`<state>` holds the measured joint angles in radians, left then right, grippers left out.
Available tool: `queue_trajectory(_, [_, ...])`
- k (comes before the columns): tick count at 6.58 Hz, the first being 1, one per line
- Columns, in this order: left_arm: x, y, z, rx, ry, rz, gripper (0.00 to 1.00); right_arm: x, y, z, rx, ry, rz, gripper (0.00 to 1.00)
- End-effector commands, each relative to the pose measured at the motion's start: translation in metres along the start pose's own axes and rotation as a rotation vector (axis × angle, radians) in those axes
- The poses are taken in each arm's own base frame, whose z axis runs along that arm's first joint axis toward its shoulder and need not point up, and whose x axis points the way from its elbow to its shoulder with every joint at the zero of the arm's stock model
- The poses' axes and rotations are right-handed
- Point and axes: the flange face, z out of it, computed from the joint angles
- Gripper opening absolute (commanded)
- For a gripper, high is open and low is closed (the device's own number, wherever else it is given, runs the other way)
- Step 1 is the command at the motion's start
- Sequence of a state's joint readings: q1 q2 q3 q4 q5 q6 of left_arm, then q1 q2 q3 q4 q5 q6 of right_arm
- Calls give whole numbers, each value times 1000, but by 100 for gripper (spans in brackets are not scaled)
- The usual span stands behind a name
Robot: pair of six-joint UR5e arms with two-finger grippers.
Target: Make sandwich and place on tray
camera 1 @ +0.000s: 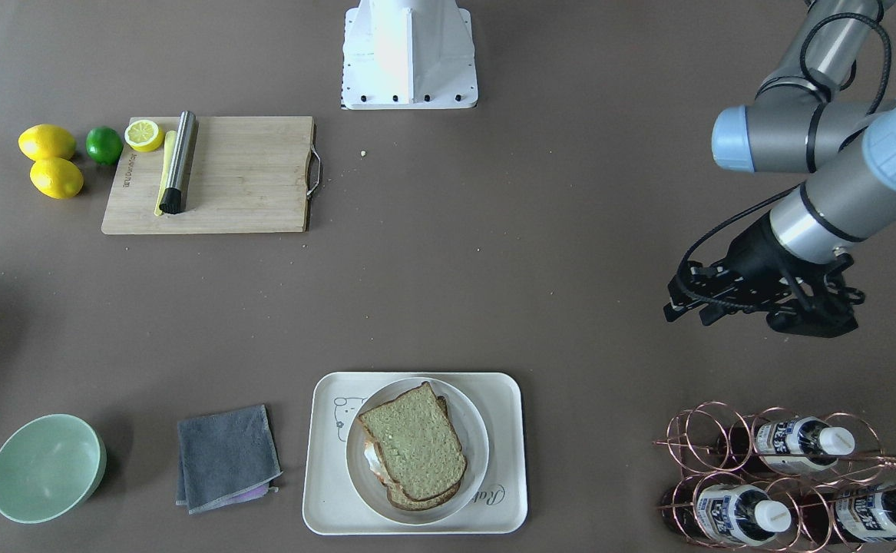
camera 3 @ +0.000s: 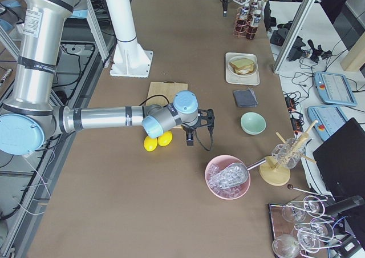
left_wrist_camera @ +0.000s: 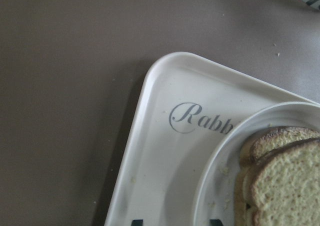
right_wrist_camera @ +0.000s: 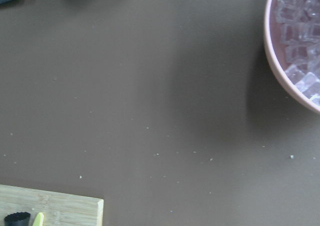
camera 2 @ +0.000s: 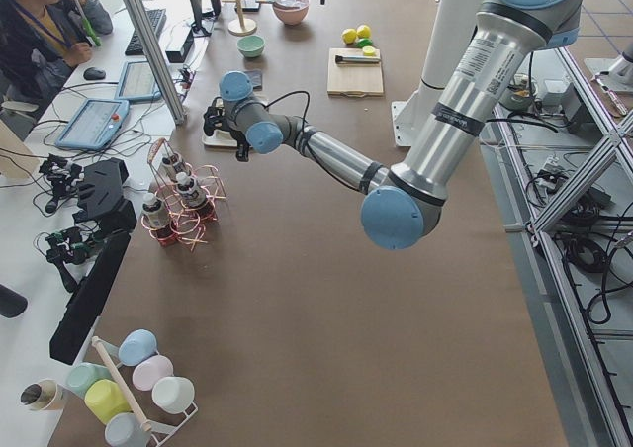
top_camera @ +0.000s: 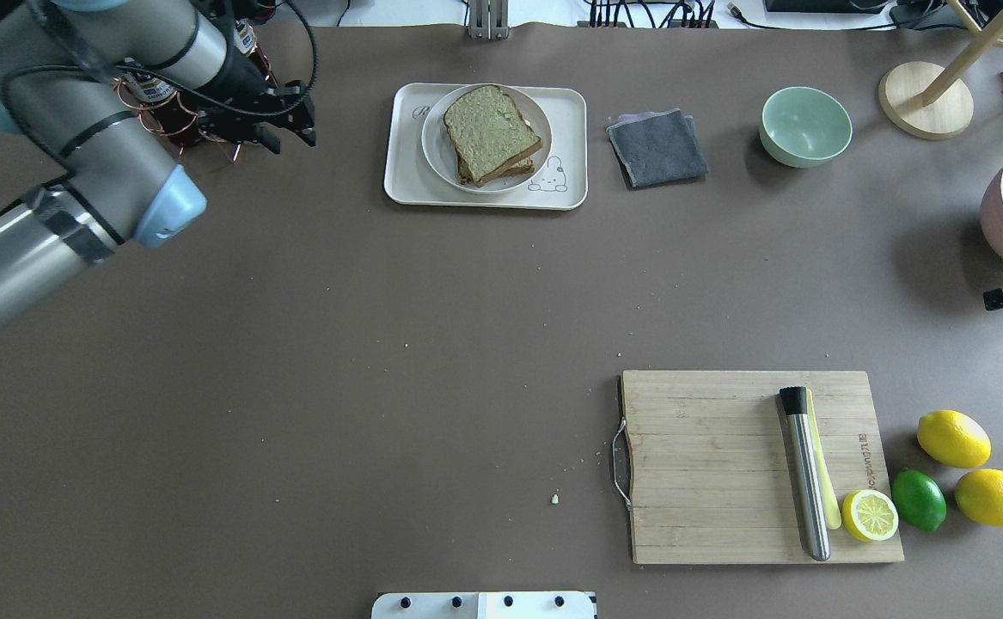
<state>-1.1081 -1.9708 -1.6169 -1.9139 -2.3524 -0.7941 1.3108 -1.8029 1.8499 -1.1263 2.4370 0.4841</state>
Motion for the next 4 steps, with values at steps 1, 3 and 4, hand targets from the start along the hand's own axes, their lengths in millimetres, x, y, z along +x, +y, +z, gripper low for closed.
queue_trajectory(1, [-133, 82, -79, -21, -93, 170, 60, 52, 2, -30, -36, 83, -100, 100])
queue_trajectory(3, [-274, 150, -142, -49, -189, 281, 62, 70, 4, -34, -68, 169, -108, 100])
queue_trajectory(4, [-322, 190, -160, -50, -208, 276, 64, 76, 5, -29, -89, 200, -110, 100])
